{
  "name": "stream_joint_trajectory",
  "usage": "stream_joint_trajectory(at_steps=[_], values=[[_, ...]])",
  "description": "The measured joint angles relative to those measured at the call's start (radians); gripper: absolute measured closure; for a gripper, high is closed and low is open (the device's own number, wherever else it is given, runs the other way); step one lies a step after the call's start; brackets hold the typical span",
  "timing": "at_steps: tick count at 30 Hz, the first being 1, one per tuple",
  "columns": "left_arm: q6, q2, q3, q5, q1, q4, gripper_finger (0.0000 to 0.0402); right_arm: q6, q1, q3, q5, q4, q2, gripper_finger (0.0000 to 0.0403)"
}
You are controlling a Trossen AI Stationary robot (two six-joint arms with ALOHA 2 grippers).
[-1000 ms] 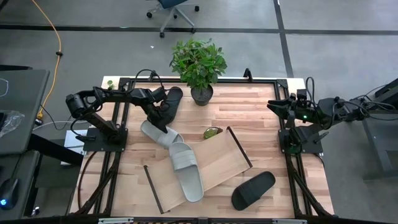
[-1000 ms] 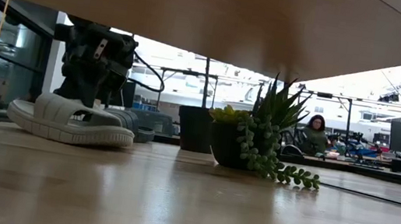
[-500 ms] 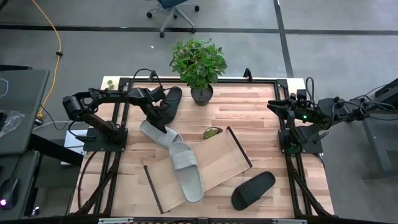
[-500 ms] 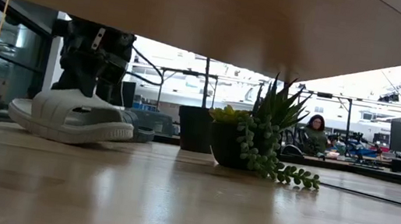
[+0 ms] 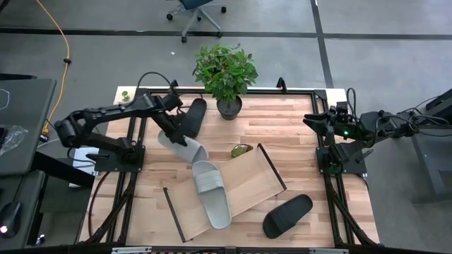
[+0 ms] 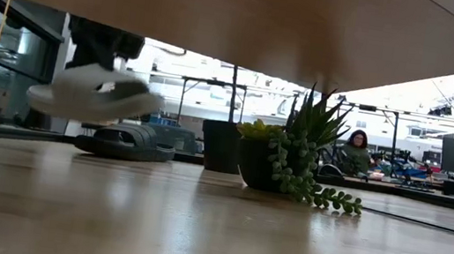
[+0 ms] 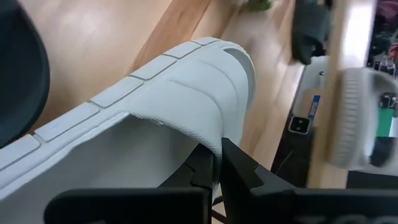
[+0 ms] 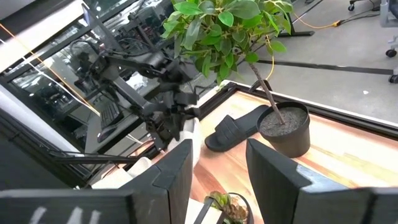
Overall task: Pick and place slides into the shelf
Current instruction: Put the gray slipper on the shelf
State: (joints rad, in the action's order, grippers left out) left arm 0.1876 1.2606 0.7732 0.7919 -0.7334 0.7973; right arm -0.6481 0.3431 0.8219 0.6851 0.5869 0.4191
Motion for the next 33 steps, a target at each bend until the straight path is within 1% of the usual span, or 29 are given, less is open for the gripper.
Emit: stream_joint_trajectory(at_steps=[4,7,12,15,20,24,29,33], values=[[0.000,-0.055,0.055,-0.033,0.000,0.050,0.0400,-0.003,0.000,0.000,0.000,0.000,0.000,0.0261],[-0.020,-0.088,0.106,-0.089,0.000,0.101,0.0400,-0.006,0.000,0.000,-0.002,0.000,0.000,0.0261],[-0.056,-0.118,0.199,-0.217,0.000,0.209,0.0400,-0.006,0.000,0.000,-0.005,0.000,0.000,0.0261],[-0.065,-0.126,0.266,-0.259,0.000,0.240,0.0400,-0.006,0.000,0.000,-0.005,0.000,0.000,0.0261],[-0.076,-0.128,0.411,-0.293,0.000,0.280,0.0401,-0.006,0.000,0.000,-0.007,-0.008,0.000,0.0261],[-0.096,-0.127,0.537,-0.340,0.001,0.328,0.0401,-0.006,0.000,0.000,-0.027,-0.022,0.000,0.0261],[-0.116,-0.132,0.694,-0.445,0.001,0.452,0.0401,-0.006,0.000,0.000,-0.054,-0.025,0.000,0.0261],[-0.081,-0.169,0.772,-0.509,0.001,0.476,0.0401,-0.002,0.000,0.000,-0.077,-0.025,0.000,0.0261]])
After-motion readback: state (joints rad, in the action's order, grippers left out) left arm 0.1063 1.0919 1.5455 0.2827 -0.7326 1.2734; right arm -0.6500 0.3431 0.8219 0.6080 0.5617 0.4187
